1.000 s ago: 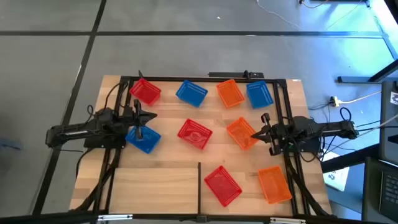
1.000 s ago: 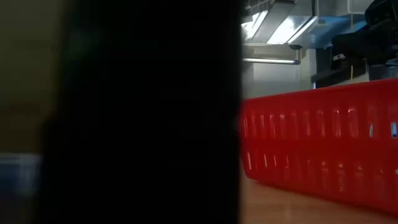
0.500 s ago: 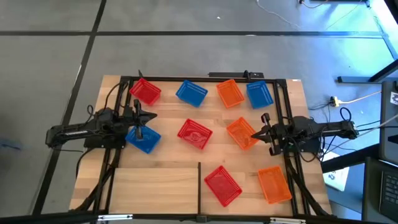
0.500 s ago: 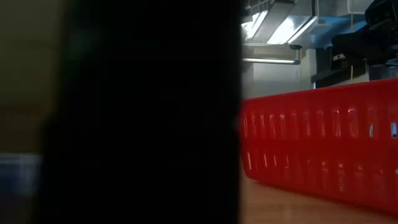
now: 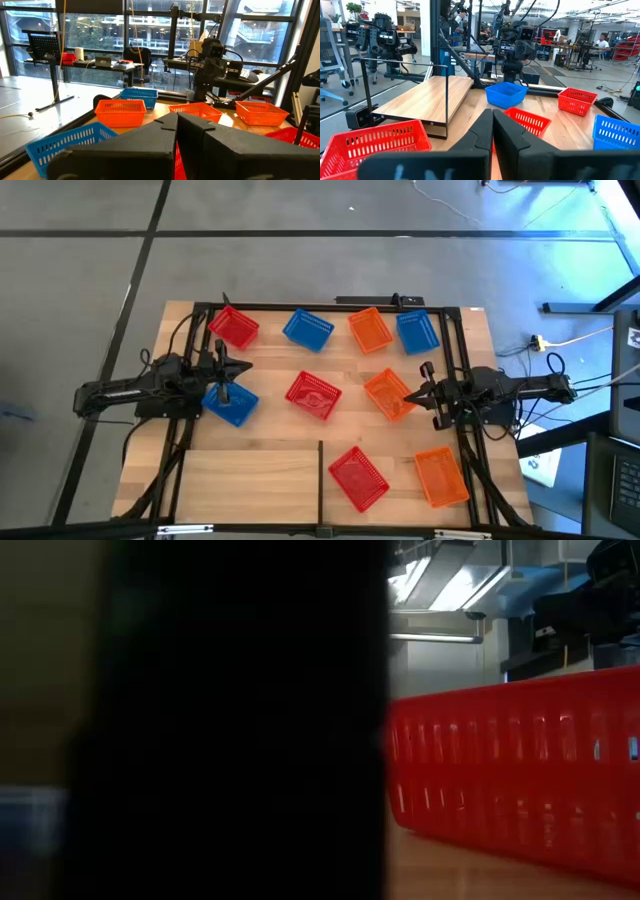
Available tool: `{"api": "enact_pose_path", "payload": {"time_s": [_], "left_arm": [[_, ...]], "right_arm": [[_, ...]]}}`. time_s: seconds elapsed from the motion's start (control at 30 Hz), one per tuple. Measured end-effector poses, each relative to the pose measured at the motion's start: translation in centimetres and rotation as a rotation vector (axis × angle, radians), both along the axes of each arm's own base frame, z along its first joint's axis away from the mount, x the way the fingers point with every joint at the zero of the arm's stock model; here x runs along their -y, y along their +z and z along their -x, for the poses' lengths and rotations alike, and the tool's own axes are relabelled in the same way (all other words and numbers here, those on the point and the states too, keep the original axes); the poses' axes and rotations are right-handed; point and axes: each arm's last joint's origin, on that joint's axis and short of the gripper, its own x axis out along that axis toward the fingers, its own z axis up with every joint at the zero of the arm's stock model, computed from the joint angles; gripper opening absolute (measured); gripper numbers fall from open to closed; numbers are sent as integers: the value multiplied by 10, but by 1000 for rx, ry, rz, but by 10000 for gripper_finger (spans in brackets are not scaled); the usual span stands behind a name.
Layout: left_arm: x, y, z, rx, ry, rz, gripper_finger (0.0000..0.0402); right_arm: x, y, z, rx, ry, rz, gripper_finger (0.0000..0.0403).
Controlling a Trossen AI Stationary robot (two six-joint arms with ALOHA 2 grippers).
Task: Stack baskets on shelf by color
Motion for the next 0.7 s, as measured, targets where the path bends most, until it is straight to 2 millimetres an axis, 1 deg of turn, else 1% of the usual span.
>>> {"api": "enact_pose_path", "payload": {"time_s": [0.63,0.7], "left_arm": [[0,0,0,0,0,0,0],[-1,1,0,-2,32,-35,0]], "right_arm": [[0,0,0,0,0,0,16],[0,0,0,0,0,0,16]]}}
